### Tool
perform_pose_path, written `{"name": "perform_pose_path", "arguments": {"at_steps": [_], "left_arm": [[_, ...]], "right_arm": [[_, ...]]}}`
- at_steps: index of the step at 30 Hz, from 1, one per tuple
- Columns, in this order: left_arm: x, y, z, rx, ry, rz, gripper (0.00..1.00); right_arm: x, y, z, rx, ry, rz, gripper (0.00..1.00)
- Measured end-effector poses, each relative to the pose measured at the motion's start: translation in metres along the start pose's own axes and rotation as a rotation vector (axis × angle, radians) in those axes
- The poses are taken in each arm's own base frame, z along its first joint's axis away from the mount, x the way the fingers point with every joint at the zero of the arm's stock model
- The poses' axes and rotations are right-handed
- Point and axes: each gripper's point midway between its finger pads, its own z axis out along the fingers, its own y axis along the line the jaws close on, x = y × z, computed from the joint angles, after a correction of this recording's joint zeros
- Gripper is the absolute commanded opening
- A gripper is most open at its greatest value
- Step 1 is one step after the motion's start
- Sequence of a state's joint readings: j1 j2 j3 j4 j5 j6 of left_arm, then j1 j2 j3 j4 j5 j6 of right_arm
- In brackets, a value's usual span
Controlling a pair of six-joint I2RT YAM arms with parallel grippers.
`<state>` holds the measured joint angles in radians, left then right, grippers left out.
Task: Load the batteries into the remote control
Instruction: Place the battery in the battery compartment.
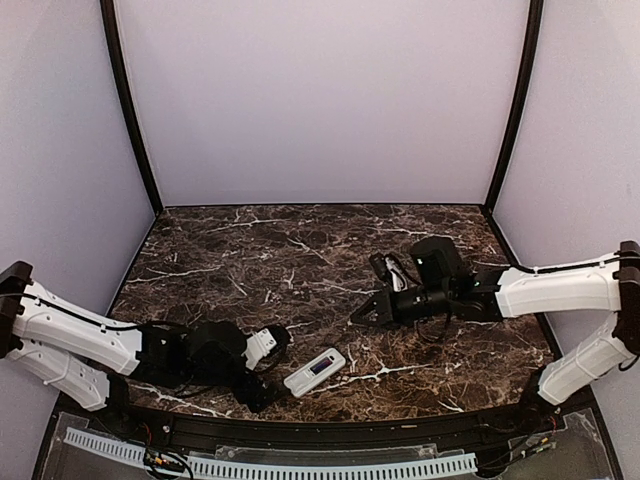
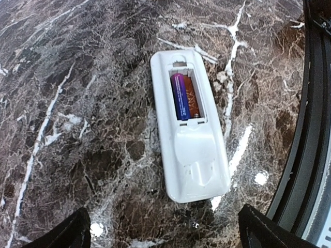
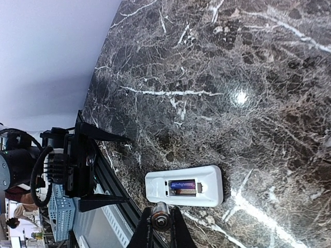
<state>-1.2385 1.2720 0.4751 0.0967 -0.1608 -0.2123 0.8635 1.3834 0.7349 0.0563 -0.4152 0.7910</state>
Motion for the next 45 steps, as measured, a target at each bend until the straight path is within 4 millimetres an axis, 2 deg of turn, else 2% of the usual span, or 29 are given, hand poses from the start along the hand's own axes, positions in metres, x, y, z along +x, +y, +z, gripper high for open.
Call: {"name": "perform_pose_path", "arguments": {"at_steps": [7, 15, 31, 45], "left_arm": [[0.032, -0.006, 0.026, 0.014, 0.110, 0.059, 0.99], [0.020, -0.012, 0.039, 0.027, 0.077, 0.086, 0.97], [0.017, -0.015, 0.041, 0.045, 0.065, 0.090, 0.92], [0.016, -0.016, 0.042, 0.045, 0.061, 0.090, 0.89]], "right_arm": [[0.028, -0.008, 0.040, 0.023, 0.094, 0.030, 0.00], [0.049, -0.015, 0.066, 0.032, 0.138, 0.079, 0.00], [0.070, -0.014, 0.087, 0.045, 0.171, 0.111, 0.00], [0.068, -0.021, 0.088, 0.102, 0.140, 0.129, 0.00]]}}
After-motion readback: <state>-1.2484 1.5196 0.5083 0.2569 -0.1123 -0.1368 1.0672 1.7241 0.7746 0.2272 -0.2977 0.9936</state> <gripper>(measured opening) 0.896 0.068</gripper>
